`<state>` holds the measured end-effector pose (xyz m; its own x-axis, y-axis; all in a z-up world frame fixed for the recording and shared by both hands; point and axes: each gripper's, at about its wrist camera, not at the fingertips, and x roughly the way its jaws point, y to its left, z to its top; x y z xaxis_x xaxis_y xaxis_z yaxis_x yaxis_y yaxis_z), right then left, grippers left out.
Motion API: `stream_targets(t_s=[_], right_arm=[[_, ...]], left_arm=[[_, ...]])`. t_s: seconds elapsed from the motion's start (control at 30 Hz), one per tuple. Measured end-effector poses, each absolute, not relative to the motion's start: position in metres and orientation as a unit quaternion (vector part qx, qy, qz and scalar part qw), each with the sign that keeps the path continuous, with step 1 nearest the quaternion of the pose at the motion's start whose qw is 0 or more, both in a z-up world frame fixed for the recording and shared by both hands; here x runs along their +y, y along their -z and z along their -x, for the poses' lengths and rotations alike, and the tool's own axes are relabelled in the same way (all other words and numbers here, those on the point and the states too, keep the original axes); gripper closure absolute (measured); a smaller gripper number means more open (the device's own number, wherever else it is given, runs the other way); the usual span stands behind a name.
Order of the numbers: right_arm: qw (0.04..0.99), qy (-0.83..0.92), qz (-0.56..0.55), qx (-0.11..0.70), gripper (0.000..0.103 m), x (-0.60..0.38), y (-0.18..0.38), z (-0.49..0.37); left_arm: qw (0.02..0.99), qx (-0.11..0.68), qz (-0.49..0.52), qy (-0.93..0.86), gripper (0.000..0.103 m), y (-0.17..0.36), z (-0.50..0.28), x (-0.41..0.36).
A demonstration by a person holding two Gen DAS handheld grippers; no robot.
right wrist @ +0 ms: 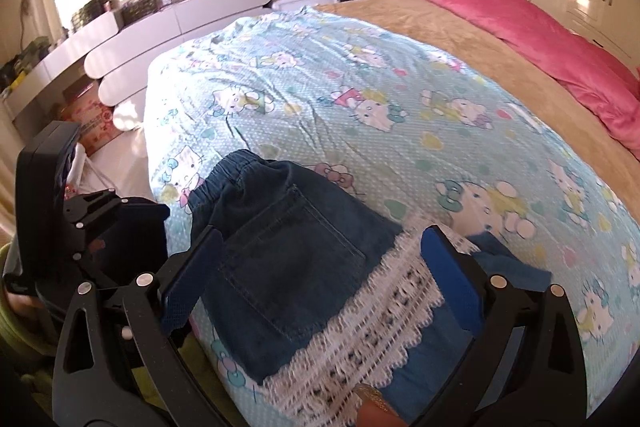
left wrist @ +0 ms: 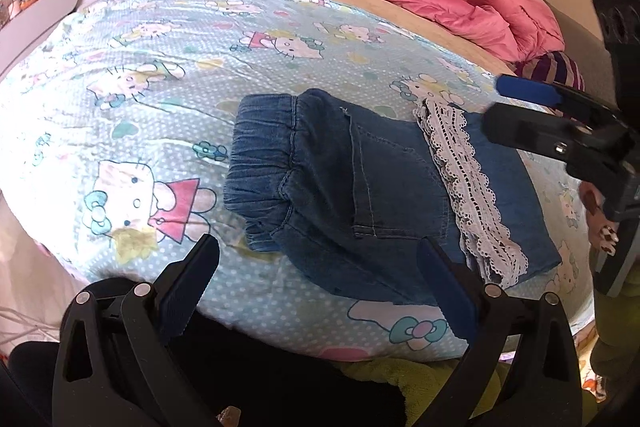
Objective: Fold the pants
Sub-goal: 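Move the right gripper to the elastic waistband and grasp it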
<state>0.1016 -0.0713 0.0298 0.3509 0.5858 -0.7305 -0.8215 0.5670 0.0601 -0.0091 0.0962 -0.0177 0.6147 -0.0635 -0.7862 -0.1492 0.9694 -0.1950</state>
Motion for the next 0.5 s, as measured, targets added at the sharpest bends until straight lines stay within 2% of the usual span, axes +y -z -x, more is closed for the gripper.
stream_targets(t_s=[0.5], right_arm=[[0.735, -0.497, 0.231, 0.398, 0.009, 0.014, -0.001, -0.118]], left_arm=[[0.878, 0.435, 0.198, -0.005, 0.006, 0.040, -0.006, 0.117]])
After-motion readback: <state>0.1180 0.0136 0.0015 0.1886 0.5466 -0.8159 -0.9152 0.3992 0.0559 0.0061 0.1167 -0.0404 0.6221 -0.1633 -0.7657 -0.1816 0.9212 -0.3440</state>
